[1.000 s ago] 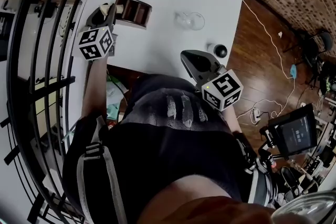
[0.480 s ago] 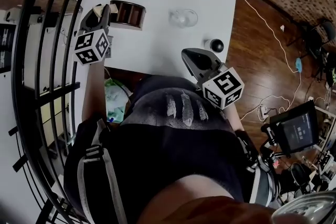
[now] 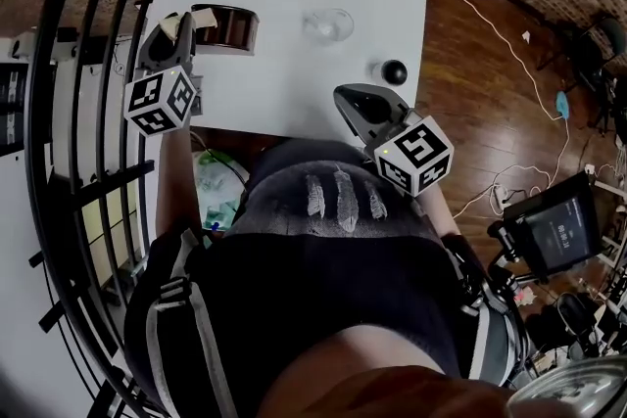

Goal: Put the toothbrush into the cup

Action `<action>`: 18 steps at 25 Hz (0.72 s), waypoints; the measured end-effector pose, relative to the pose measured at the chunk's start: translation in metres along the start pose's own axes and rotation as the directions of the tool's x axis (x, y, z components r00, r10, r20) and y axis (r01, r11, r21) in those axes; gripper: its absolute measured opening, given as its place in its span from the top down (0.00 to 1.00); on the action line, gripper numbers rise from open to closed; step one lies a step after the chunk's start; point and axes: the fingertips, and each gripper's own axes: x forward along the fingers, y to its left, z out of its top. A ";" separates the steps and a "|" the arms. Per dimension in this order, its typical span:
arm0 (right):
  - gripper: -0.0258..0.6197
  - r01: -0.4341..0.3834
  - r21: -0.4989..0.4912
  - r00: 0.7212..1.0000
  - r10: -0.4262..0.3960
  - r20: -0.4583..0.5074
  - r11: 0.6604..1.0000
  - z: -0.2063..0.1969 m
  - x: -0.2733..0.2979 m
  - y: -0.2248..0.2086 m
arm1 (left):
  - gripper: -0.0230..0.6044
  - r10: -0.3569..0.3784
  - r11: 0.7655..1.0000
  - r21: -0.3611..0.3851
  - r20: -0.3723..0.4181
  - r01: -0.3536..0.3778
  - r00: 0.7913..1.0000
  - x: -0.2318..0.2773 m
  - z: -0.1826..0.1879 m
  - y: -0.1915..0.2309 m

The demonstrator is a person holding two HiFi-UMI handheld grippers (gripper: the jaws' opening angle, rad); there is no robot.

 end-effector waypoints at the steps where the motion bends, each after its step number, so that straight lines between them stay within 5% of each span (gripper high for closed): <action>1: 0.96 0.001 0.001 1.000 -0.001 0.001 1.000 0.000 0.000 0.000 | 0.82 -0.009 1.000 0.001 0.007 0.009 1.000 0.000 0.004 -0.003; 18: 0.96 0.020 0.054 1.000 -0.020 0.006 0.998 -0.011 -0.005 -0.002 | 0.82 -0.143 0.989 0.051 0.036 0.141 0.989 0.011 0.032 -0.053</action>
